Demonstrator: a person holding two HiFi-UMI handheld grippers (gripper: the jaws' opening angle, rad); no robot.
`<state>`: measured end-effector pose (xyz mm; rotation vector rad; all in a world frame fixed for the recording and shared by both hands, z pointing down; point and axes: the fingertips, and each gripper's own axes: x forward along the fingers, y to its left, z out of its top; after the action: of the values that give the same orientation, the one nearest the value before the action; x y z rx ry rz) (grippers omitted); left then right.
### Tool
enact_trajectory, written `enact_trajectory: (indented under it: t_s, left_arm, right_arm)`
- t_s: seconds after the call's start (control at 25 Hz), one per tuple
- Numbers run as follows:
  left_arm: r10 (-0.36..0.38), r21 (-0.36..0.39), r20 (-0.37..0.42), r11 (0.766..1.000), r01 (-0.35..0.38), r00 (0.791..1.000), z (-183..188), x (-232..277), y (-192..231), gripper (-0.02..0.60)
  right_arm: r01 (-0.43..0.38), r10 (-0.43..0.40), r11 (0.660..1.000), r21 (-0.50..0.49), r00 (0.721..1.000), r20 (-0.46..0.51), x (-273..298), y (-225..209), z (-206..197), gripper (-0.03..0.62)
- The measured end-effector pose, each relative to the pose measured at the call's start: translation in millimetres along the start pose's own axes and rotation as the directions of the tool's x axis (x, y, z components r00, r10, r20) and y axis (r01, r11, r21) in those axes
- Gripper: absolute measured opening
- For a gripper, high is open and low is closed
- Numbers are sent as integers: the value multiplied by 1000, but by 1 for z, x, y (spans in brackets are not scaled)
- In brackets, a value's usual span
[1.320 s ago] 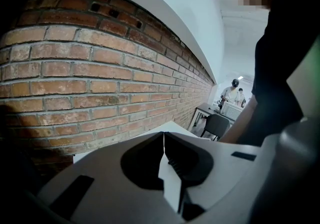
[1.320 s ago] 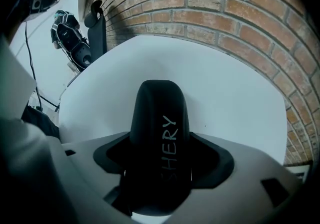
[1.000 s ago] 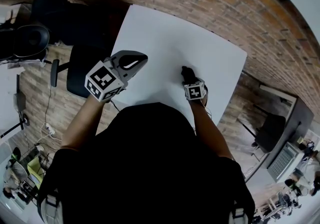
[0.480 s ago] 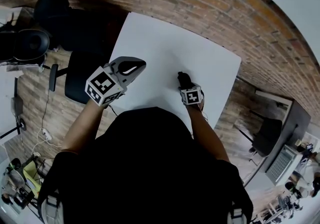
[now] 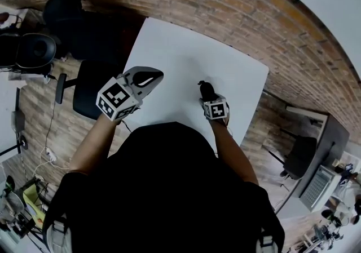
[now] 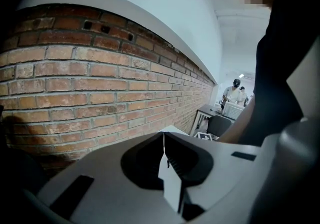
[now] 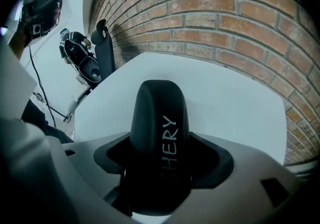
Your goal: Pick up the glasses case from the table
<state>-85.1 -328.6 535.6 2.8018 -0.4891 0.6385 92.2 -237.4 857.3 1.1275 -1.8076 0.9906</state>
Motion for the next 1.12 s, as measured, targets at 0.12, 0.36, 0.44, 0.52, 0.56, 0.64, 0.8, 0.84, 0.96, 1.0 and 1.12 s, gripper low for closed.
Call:
enact_trajectory:
  t_s: [0.12, 0.36, 0.44, 0.52, 0.56, 0.64, 0.8, 0.84, 0.96, 1.0, 1.12]
  left_arm:
    - [-1, 3, 8, 1000, 1, 1000, 3, -3, -9, 12]
    - [23, 15, 2, 1000, -23, 1000, 2, -11, -18, 12]
    - [26, 17, -2, 1000, -26, 1000, 1, -13, -23, 12]
    - [26, 18, 5, 999, -26, 1000, 3, -15, -28, 12]
    - [25, 22, 15, 999, -25, 1000, 7, -16, -31, 12]
    - [23, 34, 32, 999, -24, 999, 13, -17, -37, 12]
    - [26, 40, 37, 999, -28, 999, 14, -21, -47, 12]
    - [28, 39, 35, 999, -30, 999, 13, -21, -49, 12]
    - [36, 30, 25, 999, -36, 999, 9, -24, -57, 12]
    - [37, 29, 25, 999, -37, 999, 9, -25, -60, 12]
    - [38, 30, 36, 999, -39, 999, 9, -26, -68, 12]
  right_arm:
    - [-11, 11, 1000, 13, 1000, 23, -9, -1, 6, 336]
    - [-15, 13, 1000, 16, 996, 93, -32, -6, 27, 336]
    - [-14, 12, 1000, 17, 993, 117, -39, -6, 33, 336]
    - [-17, 15, 1000, 16, 990, 138, -47, -4, 37, 336]
    - [-19, 17, 1000, 12, 989, 146, -51, -3, 39, 336]
    - [-19, 18, 1000, 1, 987, 160, -60, -1, 42, 336]
    - [-17, 20, 1000, -15, 982, 190, -76, 1, 46, 336]
    - [-18, 21, 1000, -17, 980, 199, -80, 1, 48, 336]
    - [-30, 32, 999, -15, 974, 225, -90, 2, 49, 336]
    - [-36, 38, 999, -12, 971, 234, -94, 4, 49, 336]
    - [-57, 53, 998, 7, 961, 270, -115, 10, 56, 336]
